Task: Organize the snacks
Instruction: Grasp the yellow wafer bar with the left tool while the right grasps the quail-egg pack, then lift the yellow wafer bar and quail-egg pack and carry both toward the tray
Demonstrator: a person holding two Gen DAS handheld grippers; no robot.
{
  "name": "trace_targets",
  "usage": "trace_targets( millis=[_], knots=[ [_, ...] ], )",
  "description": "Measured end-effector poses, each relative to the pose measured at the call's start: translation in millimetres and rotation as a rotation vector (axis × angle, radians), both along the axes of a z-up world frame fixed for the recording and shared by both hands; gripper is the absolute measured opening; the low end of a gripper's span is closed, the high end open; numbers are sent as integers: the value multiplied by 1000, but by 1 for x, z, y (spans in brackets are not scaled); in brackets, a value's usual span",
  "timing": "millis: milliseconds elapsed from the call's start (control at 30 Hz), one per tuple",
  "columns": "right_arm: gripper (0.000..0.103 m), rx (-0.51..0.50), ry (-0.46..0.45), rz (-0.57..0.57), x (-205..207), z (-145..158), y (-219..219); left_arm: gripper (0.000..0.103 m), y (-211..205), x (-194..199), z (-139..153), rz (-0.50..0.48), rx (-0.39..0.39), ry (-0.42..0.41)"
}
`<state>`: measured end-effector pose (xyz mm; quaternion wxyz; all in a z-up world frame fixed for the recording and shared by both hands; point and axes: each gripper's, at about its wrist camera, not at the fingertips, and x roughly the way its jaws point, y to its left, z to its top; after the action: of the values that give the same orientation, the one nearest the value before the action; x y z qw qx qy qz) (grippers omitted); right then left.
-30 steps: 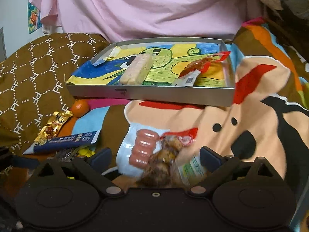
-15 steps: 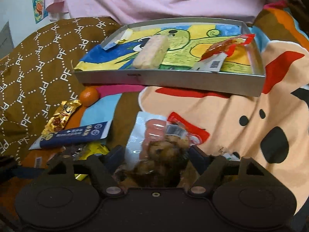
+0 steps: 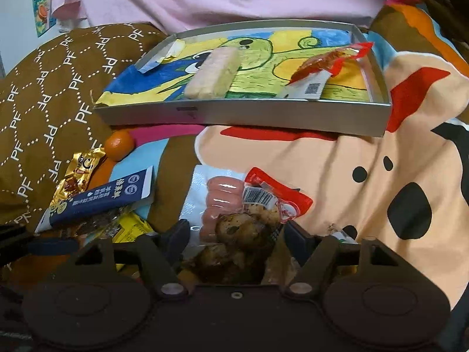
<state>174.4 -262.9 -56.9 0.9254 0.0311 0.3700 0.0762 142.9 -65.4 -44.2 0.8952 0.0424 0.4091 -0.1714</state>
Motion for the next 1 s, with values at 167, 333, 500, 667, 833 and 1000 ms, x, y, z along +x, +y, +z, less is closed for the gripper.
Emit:
trace_targets(
  millis=[167, 333, 500, 667, 833, 1000],
  knots=[
    [55, 55, 14, 13, -5, 4, -2, 55, 4, -7, 3, 11, -31, 38],
    [54, 114, 72, 54, -20, 6, 1, 57, 8, -9, 4, 14, -51, 52],
    [62, 125, 113, 53, -33, 11, 1, 66, 7, -2, 2, 1, -33, 41],
    [75, 186, 181, -5, -42, 11, -5, 70, 7, 5, 0, -12, -34, 40],
    [77, 190, 198, -50, -39, 5, -1, 70, 5, 4, -1, -16, -21, 32],
    [65, 209, 182, -91, -31, 1, -3, 63, 6, 3, 0, -10, -20, 35]
  ],
)
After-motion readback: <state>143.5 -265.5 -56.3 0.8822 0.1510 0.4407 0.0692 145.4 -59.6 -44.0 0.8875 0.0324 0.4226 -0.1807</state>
